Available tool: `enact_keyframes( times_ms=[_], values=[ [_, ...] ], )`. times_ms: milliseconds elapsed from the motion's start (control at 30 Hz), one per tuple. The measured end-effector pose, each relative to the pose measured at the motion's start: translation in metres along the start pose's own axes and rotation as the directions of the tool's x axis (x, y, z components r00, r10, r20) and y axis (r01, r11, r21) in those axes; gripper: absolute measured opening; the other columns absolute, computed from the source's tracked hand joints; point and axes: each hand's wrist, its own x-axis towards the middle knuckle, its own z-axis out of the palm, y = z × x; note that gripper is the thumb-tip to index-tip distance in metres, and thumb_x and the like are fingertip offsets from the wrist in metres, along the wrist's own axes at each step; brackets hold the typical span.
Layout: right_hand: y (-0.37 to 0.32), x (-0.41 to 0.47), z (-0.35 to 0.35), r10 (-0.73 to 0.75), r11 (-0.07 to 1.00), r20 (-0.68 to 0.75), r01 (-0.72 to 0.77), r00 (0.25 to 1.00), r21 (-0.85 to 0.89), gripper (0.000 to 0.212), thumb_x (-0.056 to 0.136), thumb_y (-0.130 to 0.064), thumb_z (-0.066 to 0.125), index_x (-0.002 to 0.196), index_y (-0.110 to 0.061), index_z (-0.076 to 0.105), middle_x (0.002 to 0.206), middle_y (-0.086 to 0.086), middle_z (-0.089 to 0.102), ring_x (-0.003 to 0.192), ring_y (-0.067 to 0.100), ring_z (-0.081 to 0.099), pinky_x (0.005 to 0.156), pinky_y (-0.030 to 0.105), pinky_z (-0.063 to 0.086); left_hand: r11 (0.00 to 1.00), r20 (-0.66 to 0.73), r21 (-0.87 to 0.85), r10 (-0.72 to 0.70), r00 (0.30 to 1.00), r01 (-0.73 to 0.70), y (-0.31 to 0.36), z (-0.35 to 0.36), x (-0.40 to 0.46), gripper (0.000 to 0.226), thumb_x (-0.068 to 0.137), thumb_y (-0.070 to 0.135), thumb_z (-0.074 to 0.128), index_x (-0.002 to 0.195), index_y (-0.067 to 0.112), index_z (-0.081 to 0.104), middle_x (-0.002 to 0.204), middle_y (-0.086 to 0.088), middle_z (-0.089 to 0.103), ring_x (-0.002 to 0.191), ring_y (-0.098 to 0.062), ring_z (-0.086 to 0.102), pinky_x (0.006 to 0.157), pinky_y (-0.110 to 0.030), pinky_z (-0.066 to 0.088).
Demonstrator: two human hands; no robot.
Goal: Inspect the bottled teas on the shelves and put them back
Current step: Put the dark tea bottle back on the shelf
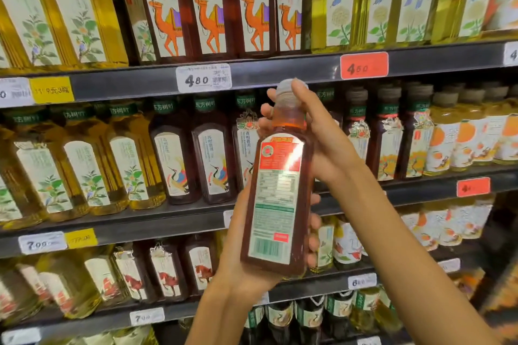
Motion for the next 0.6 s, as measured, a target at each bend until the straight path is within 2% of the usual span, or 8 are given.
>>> enact_keyframes(
  times_ms=[67,133,200,267,333,400,467,600],
  values=[
    [0.002,-0.002,-0.002,0.025,0.992,0.067,-0.033,0.997,0.120,0.032,0.090,-0.039,0.053,0.106,-0.011,0.052,0.075,0.004,0.064,0.065,0.015,0.064,0.066,0.029,0.056,0.996,0.061,-0.077,-0.048,0.997,0.052,-0.009,-0.002,0.004,0.069,0.093,0.057,0.037,0.119,-0.003,0.059,0.090,-0.016,0.066,0.072,-0.026,0.065,0.066,-0.034,0.055],
    [0.002,-0.004,-0.008,-0.009,0.996,0.080,0.002,0.997,0.089,0.028,0.090,-0.038,0.054,0.100,-0.012,0.052,0.071,0.002,0.061,0.061,0.013,0.061,0.066,0.028,0.055,0.991,0.094,-0.087,-0.089,0.992,0.097,-0.016,-0.003,0.006,0.071,0.095,0.058,0.031,0.118,-0.003,0.060,0.091,-0.019,0.067,0.074,-0.028,0.067,0.068,-0.036,0.055],
    [-0.002,-0.009,-0.013,-0.047,0.999,0.056,0.048,0.997,-0.018,0.023,0.093,-0.035,0.055,0.099,-0.013,0.053,0.070,0.002,0.061,0.059,0.013,0.060,0.064,0.028,0.054,0.998,0.011,0.041,-0.058,0.998,0.057,-0.019,-0.005,0.007,0.072,0.094,0.062,0.034,0.115,0.000,0.064,0.096,-0.021,0.069,0.079,-0.031,0.068,0.074,-0.038,0.056],
    [-0.008,-0.011,-0.020,-0.093,0.985,0.003,0.093,0.996,-0.148,0.022,0.091,-0.035,0.059,0.098,-0.014,0.055,0.071,0.003,0.062,0.060,0.016,0.061,0.063,0.031,0.053,0.974,-0.166,0.224,0.060,0.984,-0.022,-0.018,-0.004,0.008,0.071,0.087,0.066,0.042,0.122,0.009,0.062,0.112,-0.020,0.067,0.098,-0.034,0.066,0.090,-0.046,0.052],
    [-0.013,-0.011,-0.026,-0.151,0.956,-0.050,0.133,0.987,-0.261,0.025,0.087,-0.037,0.063,0.098,-0.016,0.056,0.073,0.003,0.064,0.062,0.018,0.063,0.063,0.032,0.052,0.939,-0.256,0.333,0.181,0.950,-0.089,-0.015,0.002,0.009,0.066,0.079,0.069,0.048,0.126,0.025,0.062,0.124,-0.010,0.065,0.116,-0.028,0.061,0.101,-0.047,0.046],
    [-0.018,-0.012,-0.031,-0.172,0.942,-0.069,0.144,0.983,-0.303,0.027,0.085,-0.040,0.065,0.098,-0.017,0.057,0.073,0.003,0.065,0.063,0.019,0.064,0.063,0.033,0.053,0.896,-0.245,0.424,0.254,0.936,-0.132,-0.016,0.012,0.012,0.054,0.074,0.074,0.051,0.111,0.039,0.069,0.118,0.002,0.069,0.112,-0.016,0.064,0.091,-0.033,0.054],
    [-0.024,-0.014,-0.035,-0.158,0.946,-0.056,0.135,0.986,-0.294,0.027,0.085,-0.040,0.066,0.096,-0.017,0.058,0.073,0.004,0.065,0.062,0.019,0.064,0.062,0.033,0.053,0.890,-0.259,0.435,0.272,0.927,-0.140,-0.021,0.023,0.018,0.044,0.065,0.075,0.053,0.096,0.049,0.071,0.111,0.010,0.072,0.106,-0.009,0.066,0.079,-0.023,0.056],
    [-0.037,-0.017,-0.047,-0.083,0.983,0.050,0.090,0.995,-0.161,0.026,0.090,-0.036,0.058,0.100,-0.012,0.055,0.072,0.006,0.065,0.060,0.018,0.064,0.061,0.030,0.054,0.890,-0.266,0.400,0.342,0.901,-0.220,-0.037,0.036,0.034,0.039,0.061,0.072,0.051,0.089,0.054,0.071,0.105,0.013,0.073,0.100,-0.008,0.069,0.074,-0.025,0.058]
  ],
)
